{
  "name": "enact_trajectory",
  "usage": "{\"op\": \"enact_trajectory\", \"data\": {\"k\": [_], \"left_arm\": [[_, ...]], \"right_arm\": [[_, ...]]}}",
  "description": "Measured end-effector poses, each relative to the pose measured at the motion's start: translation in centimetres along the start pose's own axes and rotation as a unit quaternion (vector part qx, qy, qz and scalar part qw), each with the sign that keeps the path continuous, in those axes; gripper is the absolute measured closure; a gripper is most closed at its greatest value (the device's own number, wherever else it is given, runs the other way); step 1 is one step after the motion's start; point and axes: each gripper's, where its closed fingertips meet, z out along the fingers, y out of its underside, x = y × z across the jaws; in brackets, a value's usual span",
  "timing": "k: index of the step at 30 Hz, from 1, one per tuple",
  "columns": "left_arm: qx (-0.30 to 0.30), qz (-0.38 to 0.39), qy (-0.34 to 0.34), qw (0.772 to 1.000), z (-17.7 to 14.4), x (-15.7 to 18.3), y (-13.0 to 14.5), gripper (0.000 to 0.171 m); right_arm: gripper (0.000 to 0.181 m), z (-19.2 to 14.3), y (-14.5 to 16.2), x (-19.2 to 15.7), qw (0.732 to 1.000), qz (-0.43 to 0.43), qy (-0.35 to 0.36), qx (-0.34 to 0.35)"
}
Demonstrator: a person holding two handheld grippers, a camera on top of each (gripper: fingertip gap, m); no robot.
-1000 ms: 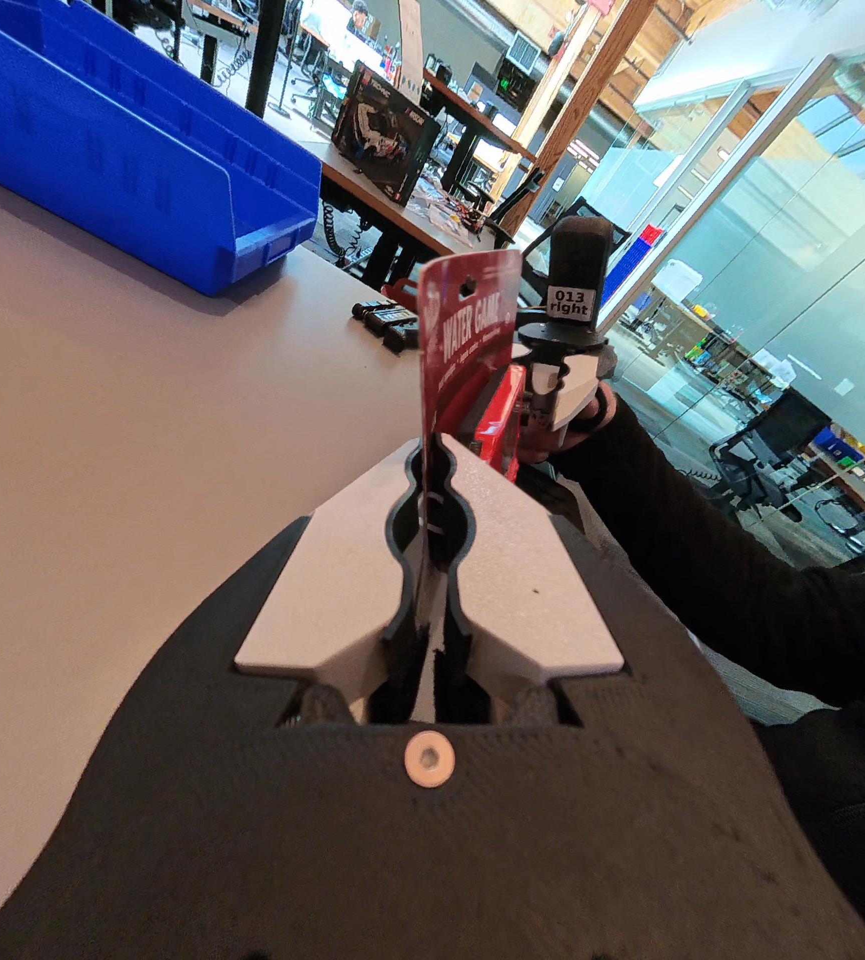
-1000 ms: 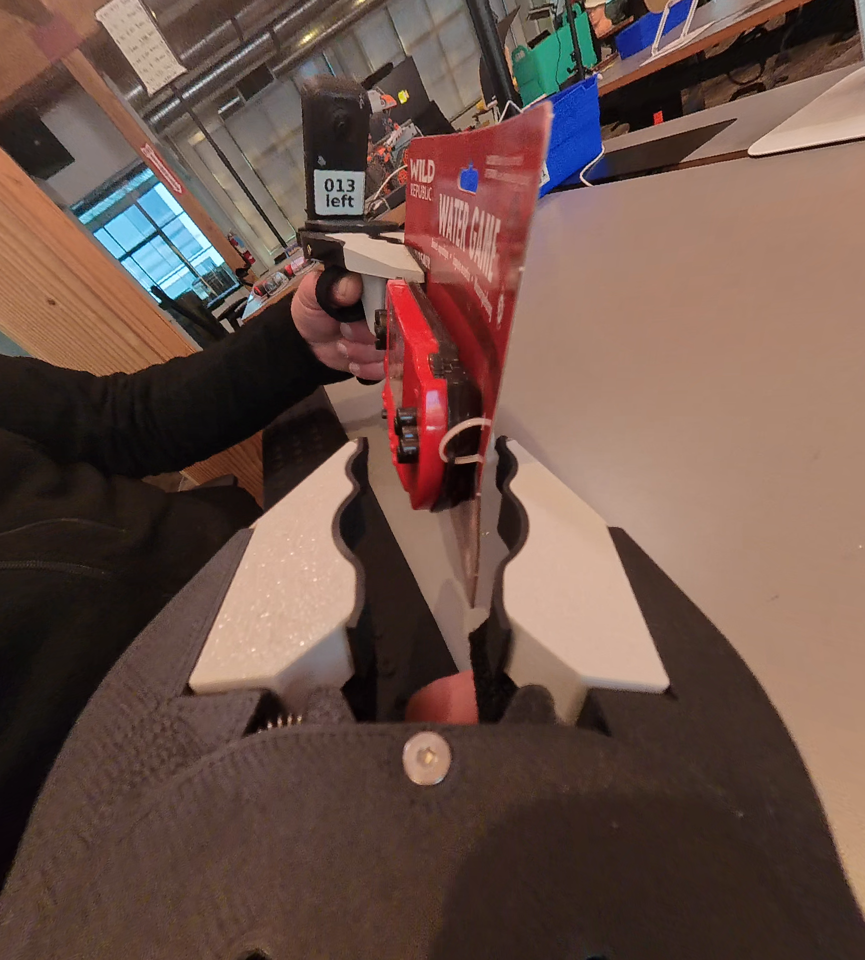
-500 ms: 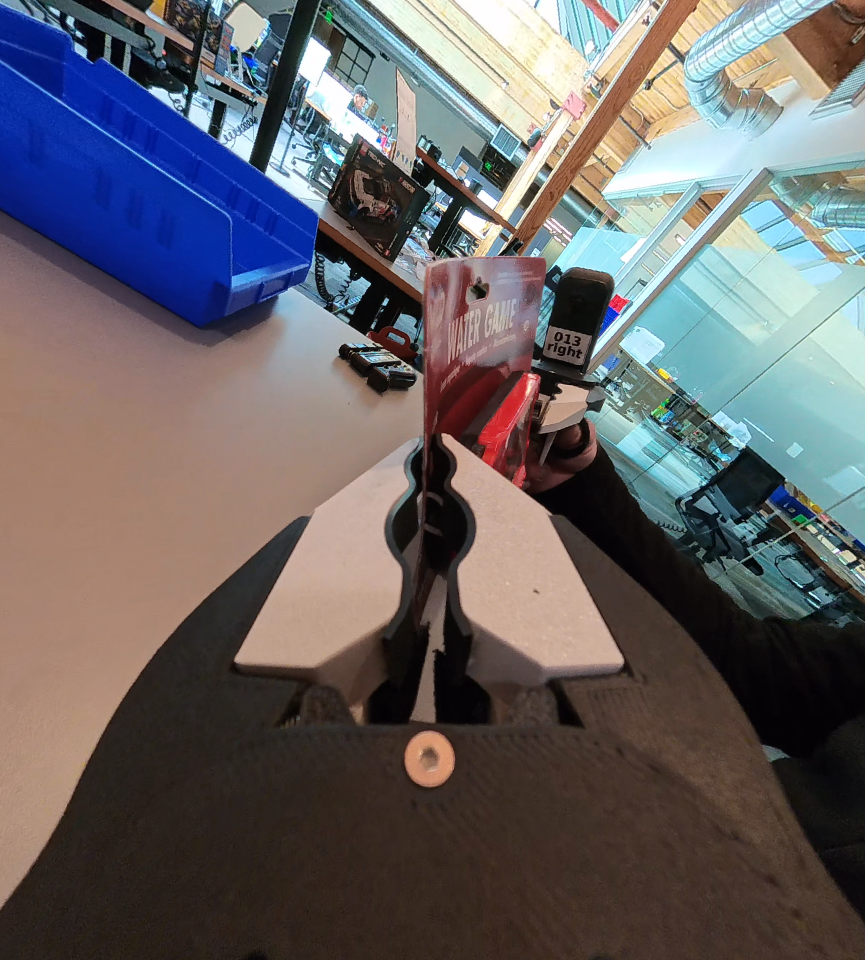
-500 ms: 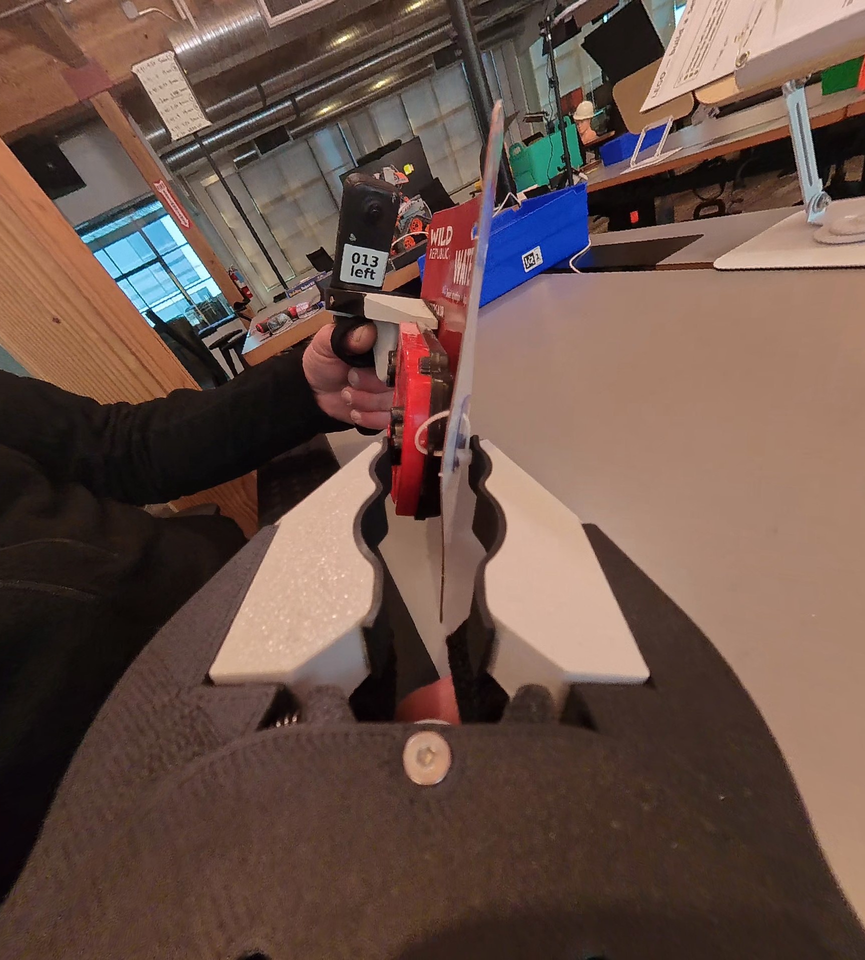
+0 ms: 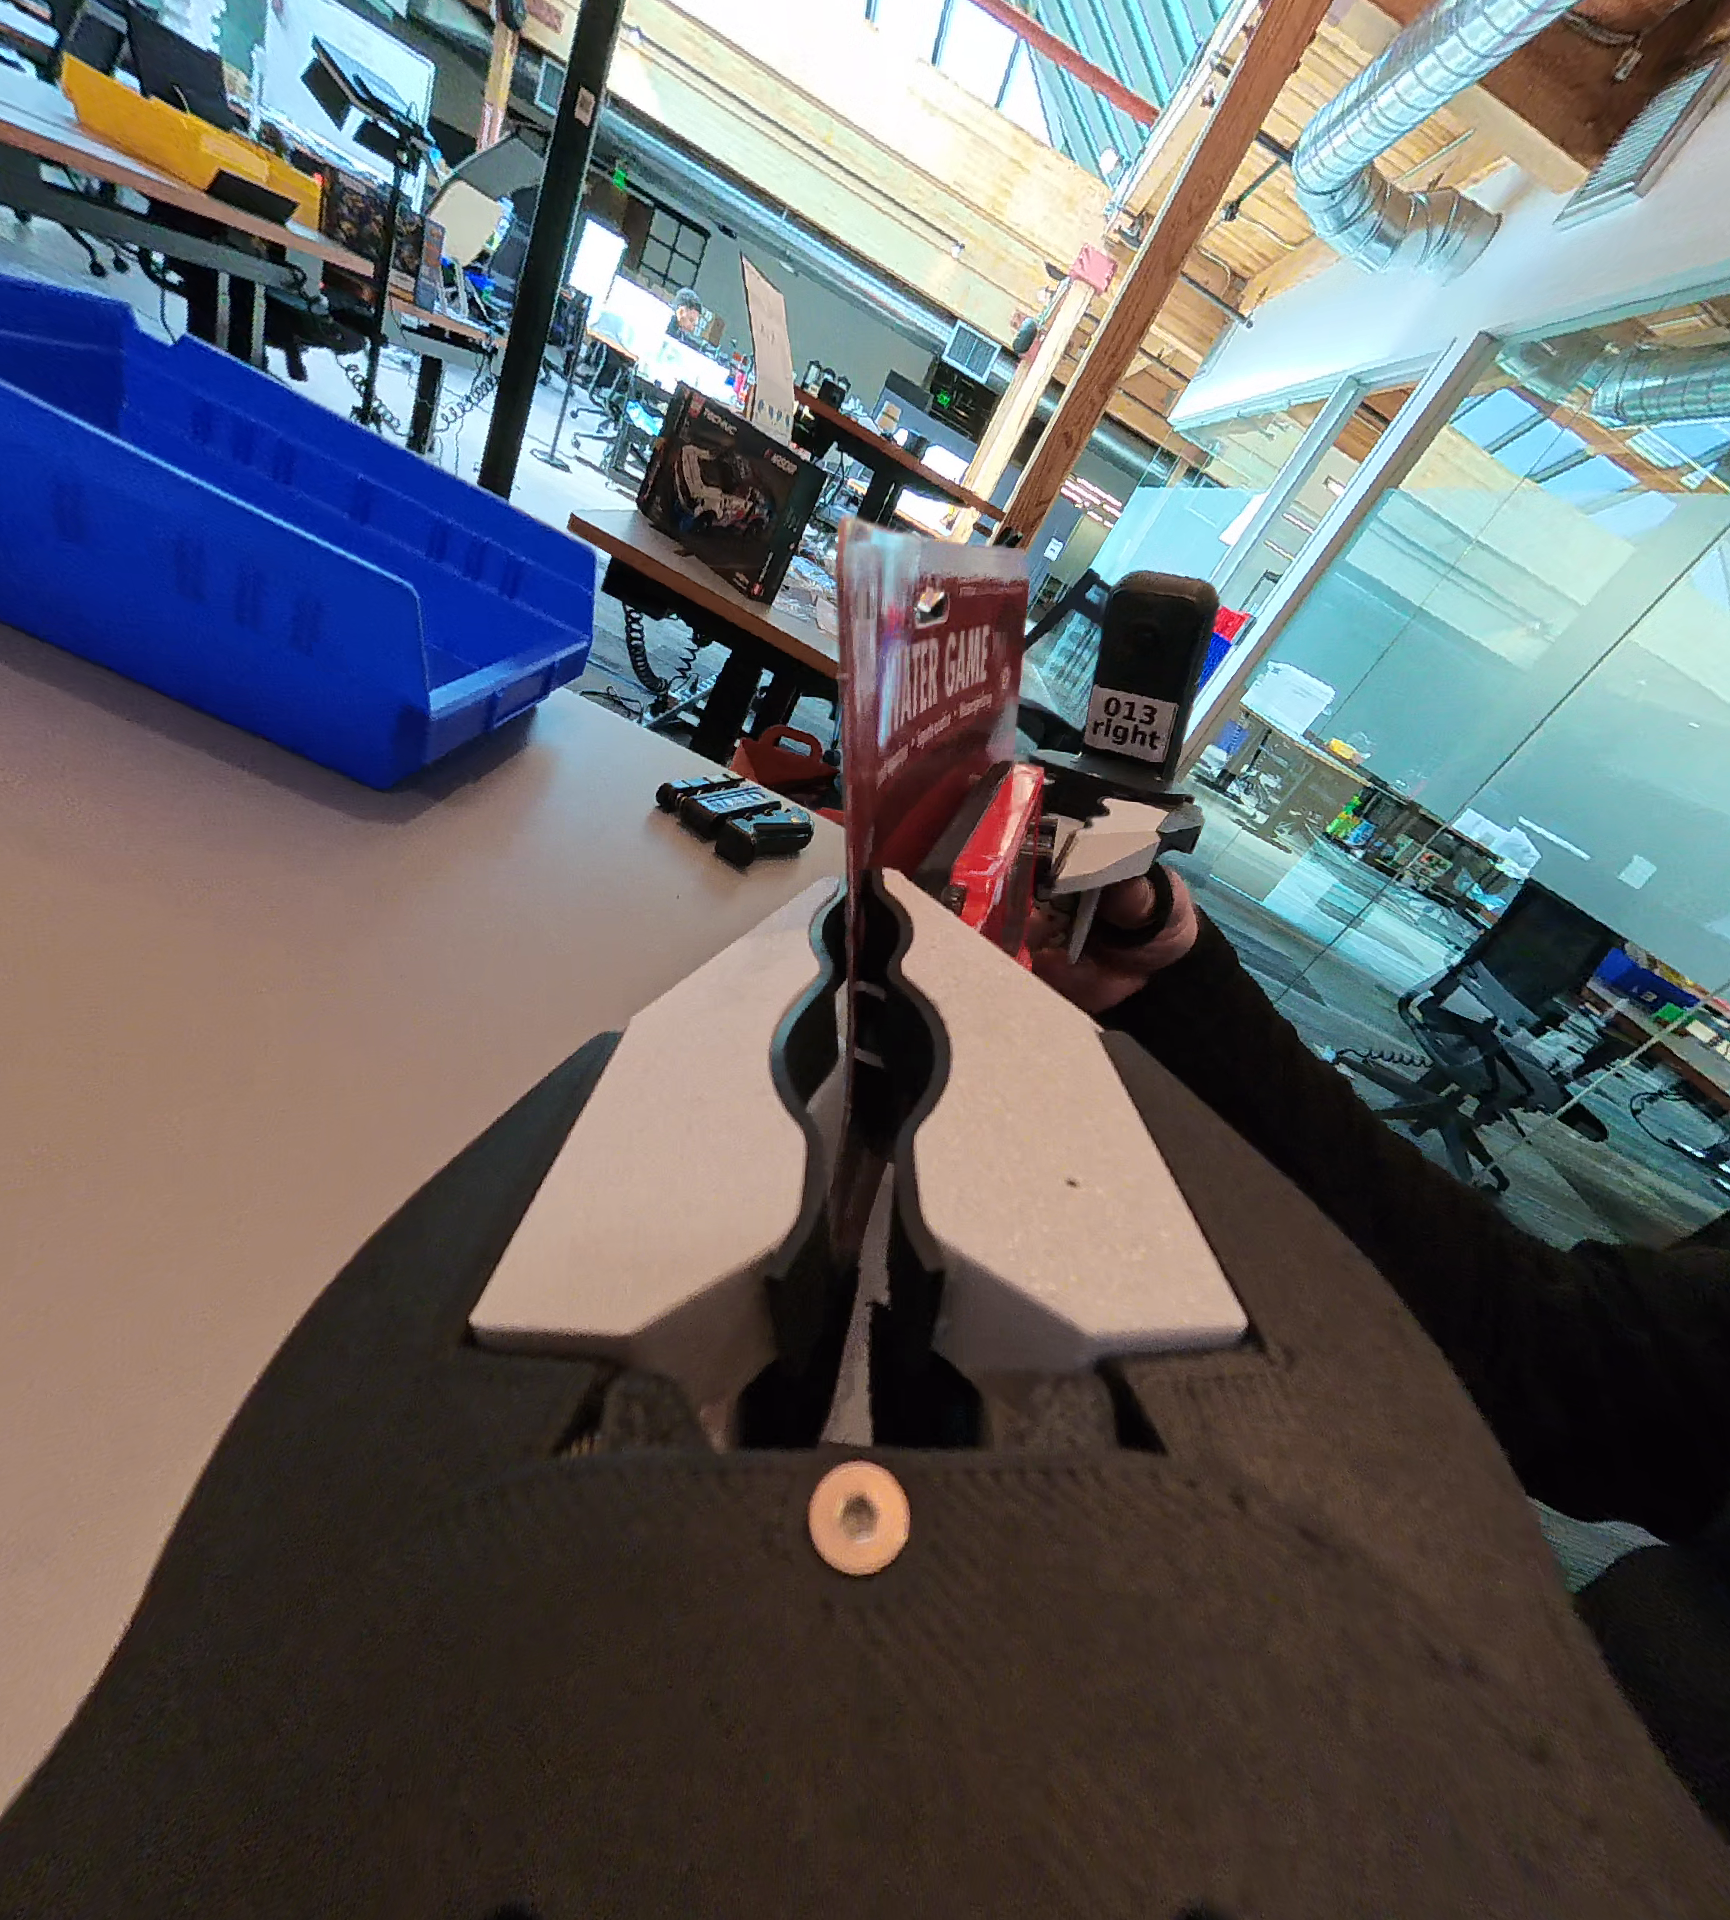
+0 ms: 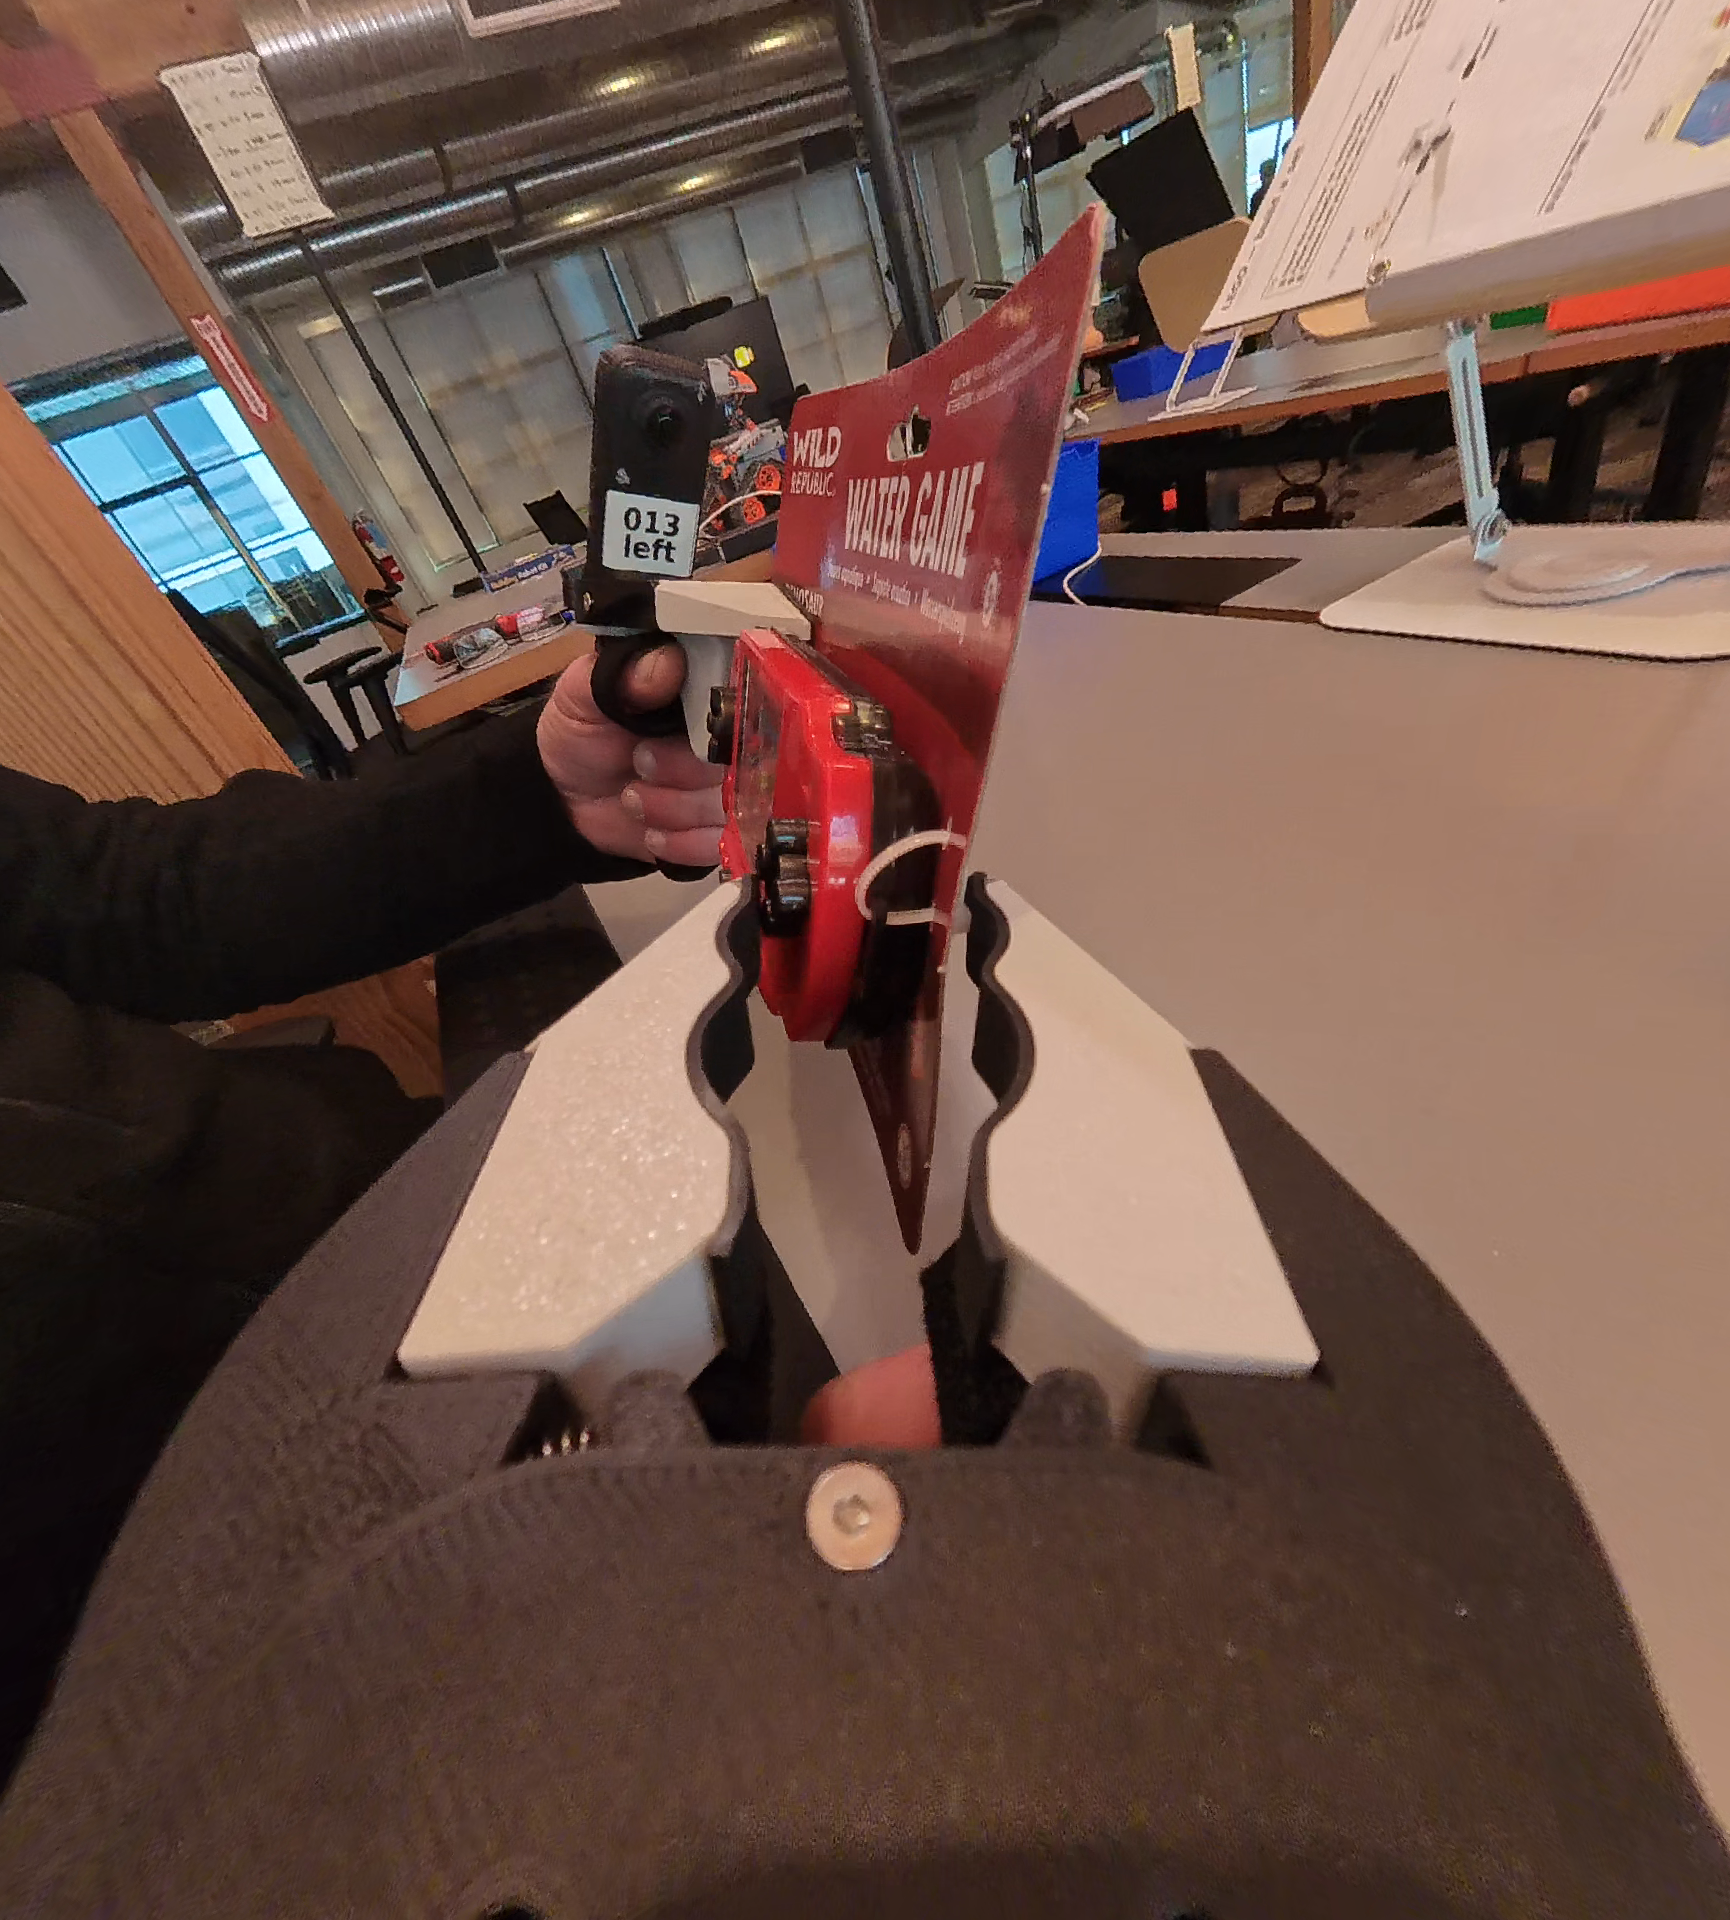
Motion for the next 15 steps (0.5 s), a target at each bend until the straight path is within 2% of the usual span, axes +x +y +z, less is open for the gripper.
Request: {"op": "enact_trajectory", "data": {"k": [11, 15], "left_arm": [[0.029, 0.053, 0.014, 0.998, -0.1, 2.2, -1.5, 0.171], [0.031, 0.074, 0.011, 0.997, -0.2, 2.6, -1.9, 0.171]], "right_arm": [[0.152, -0.4, -1.0, -0.9, 0.998, -0.059, 0.014, -0.009], [0.15, -0.4, -1.2, -1.2, 0.999, -0.053, 0.001, 0.001]]}}
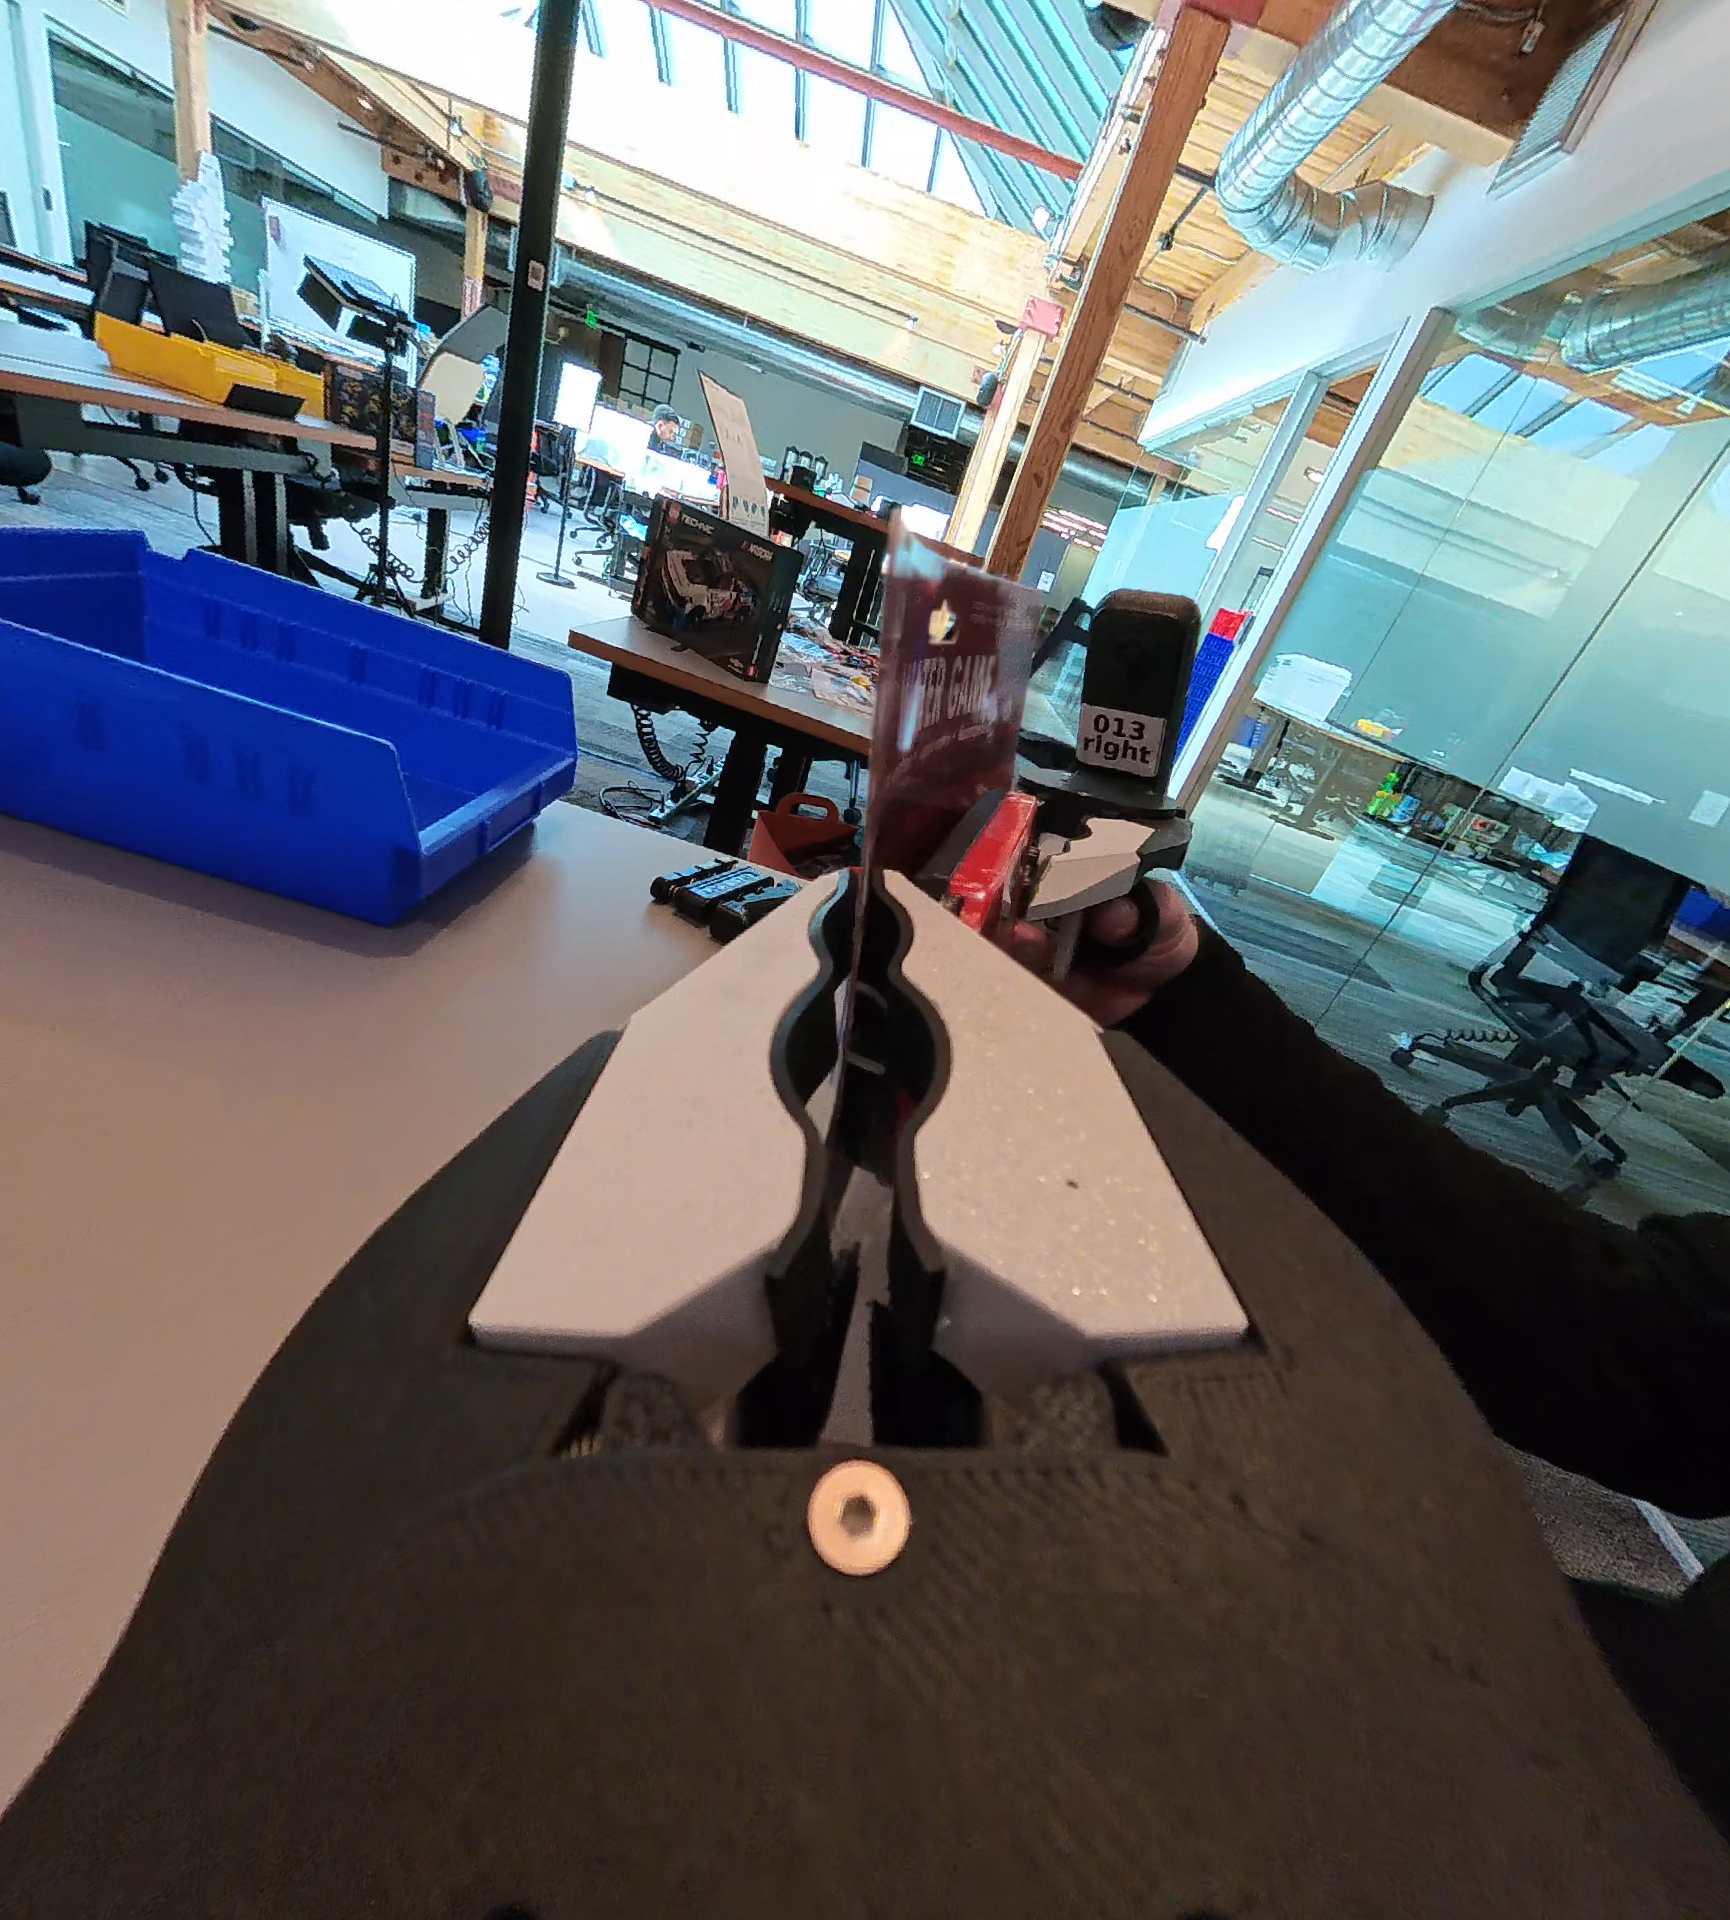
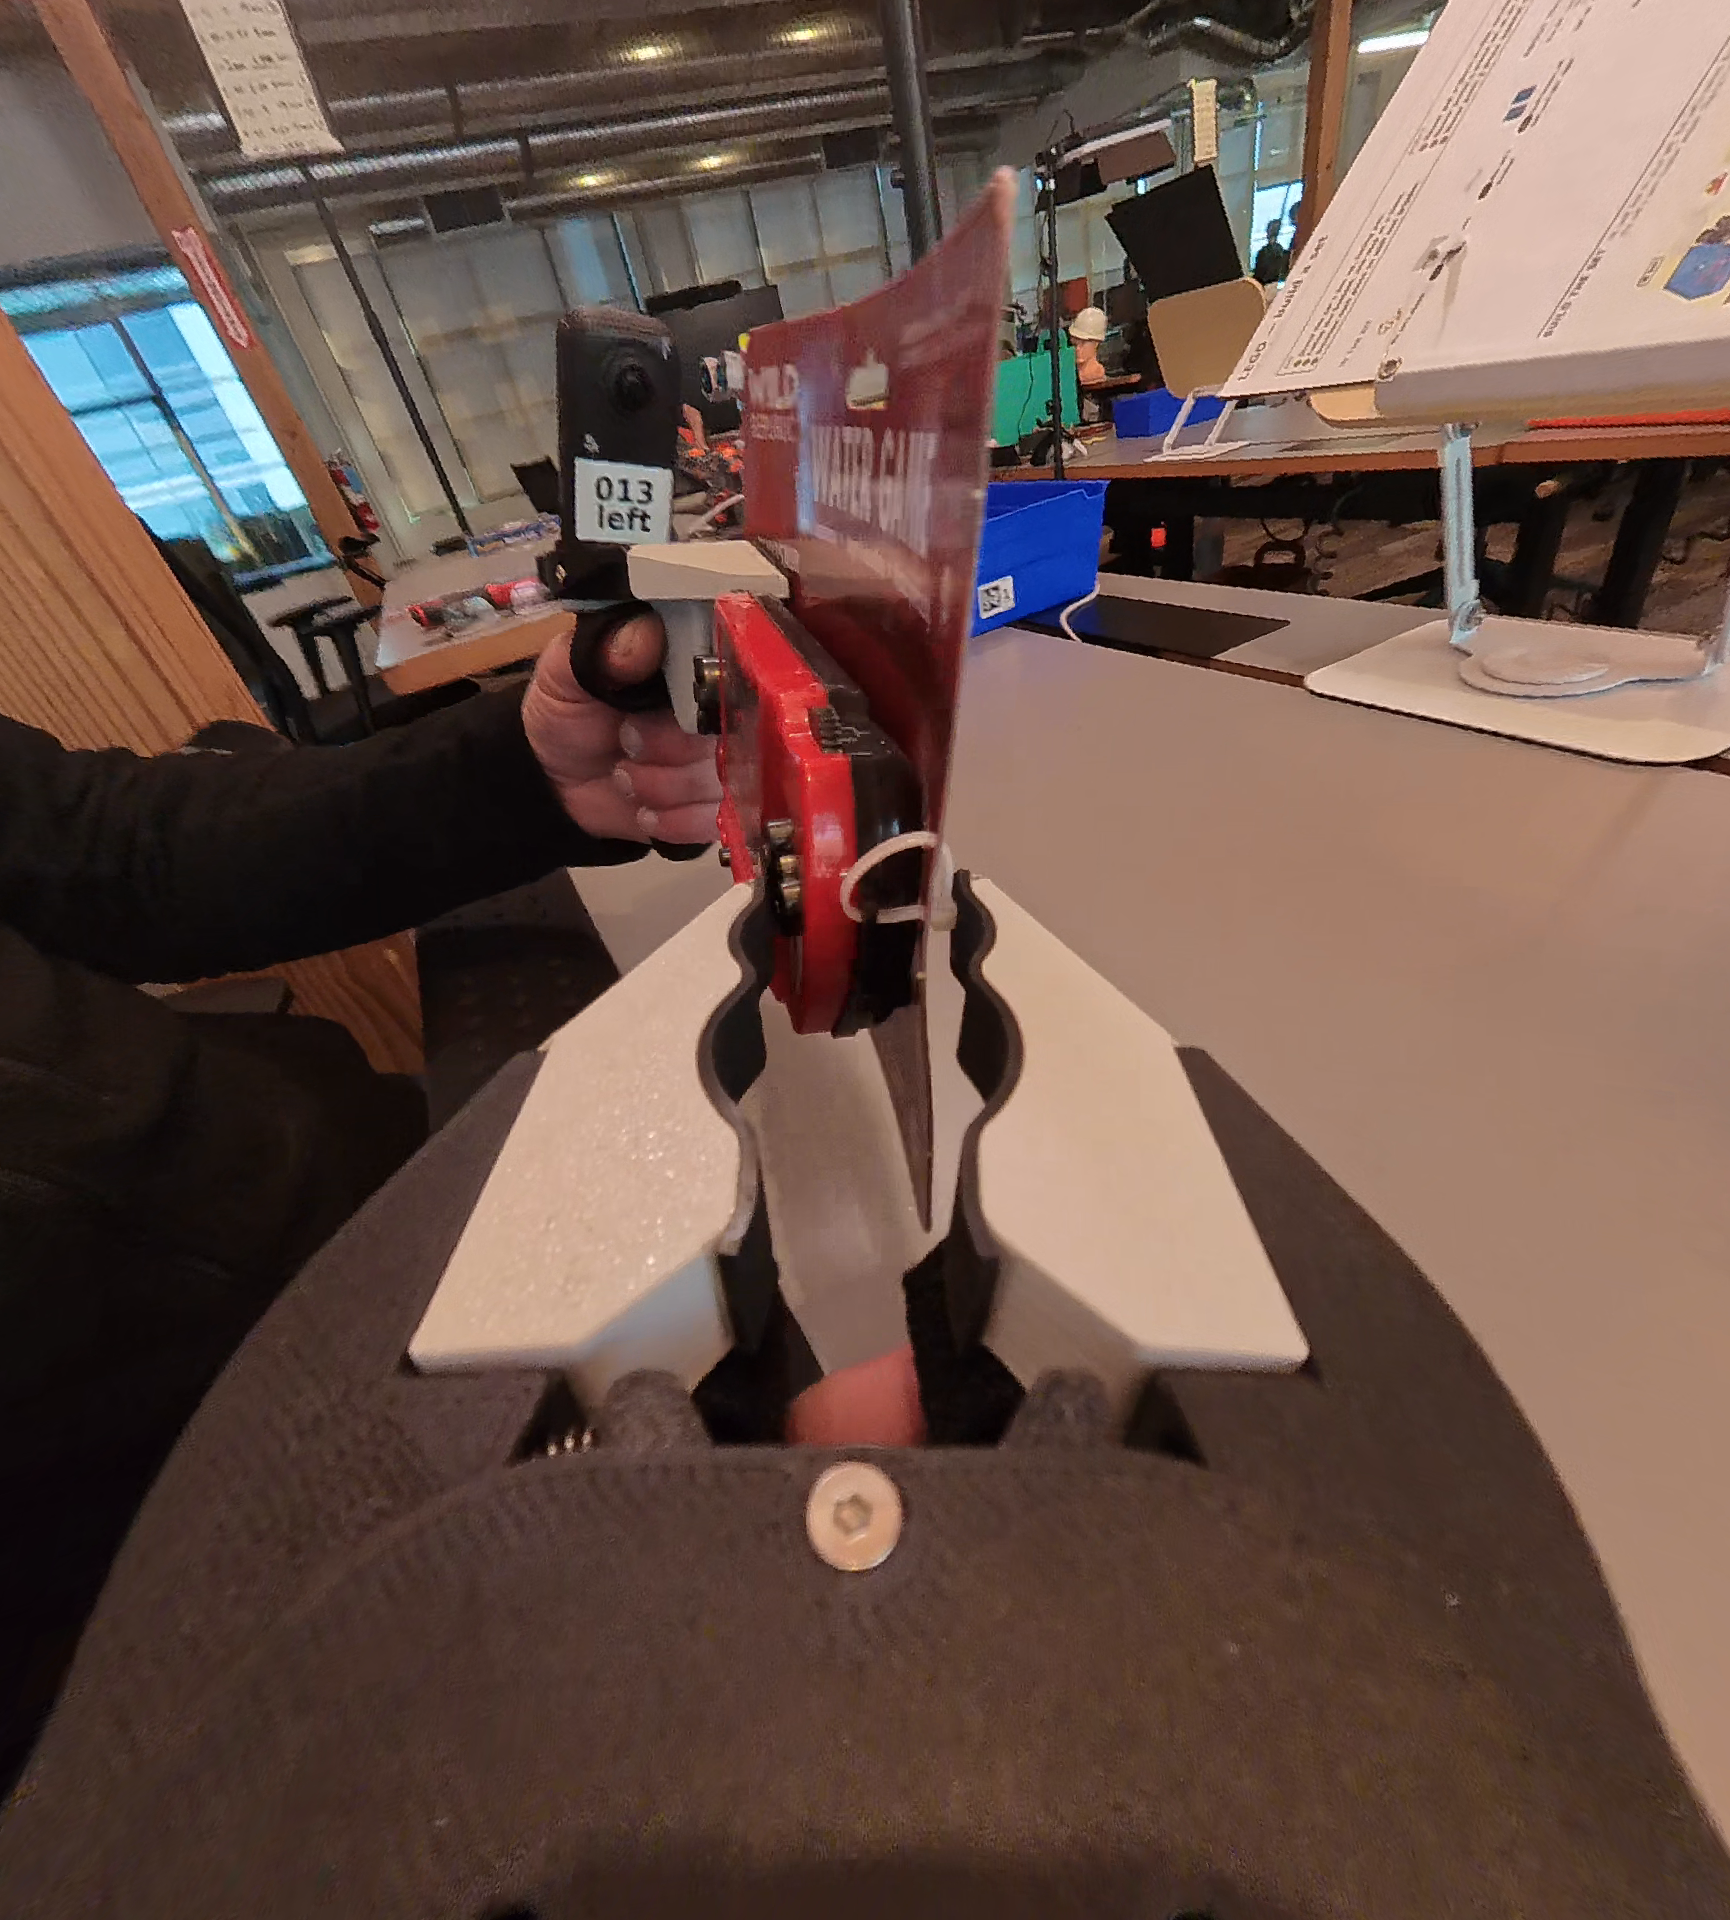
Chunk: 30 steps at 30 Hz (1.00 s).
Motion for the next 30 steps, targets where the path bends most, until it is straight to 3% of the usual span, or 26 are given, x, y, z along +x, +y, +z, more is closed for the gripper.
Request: {"op": "enact_trajectory", "data": {"k": [6, 14, 17, 30], "left_arm": [[0.001, 0.008, -0.009, 1.0, -0.2, -0.3, 0.8, 0.171], [0.009, 0.025, -0.013, 1.0, -0.4, -0.5, 1.3, 0.171], [0.01, 0.031, -0.02, 0.999, -0.5, -0.9, 1.3, 0.171], [0.013, 0.039, -0.022, 0.999, -0.8, -1.3, 1.5, 0.171]], "right_arm": [[0.133, 0.3, -0.1, 0.3, 0.999, 0.046, -0.014, 0.024], [0.148, 0.5, -0.2, 1.0, 0.995, 0.085, -0.026, 0.052], [0.152, 0.8, 0.4, 1.0, 0.997, 0.073, -0.026, 0.028], [0.14, 0.9, -0.1, 2.0, 0.991, 0.113, -0.024, 0.067]]}}
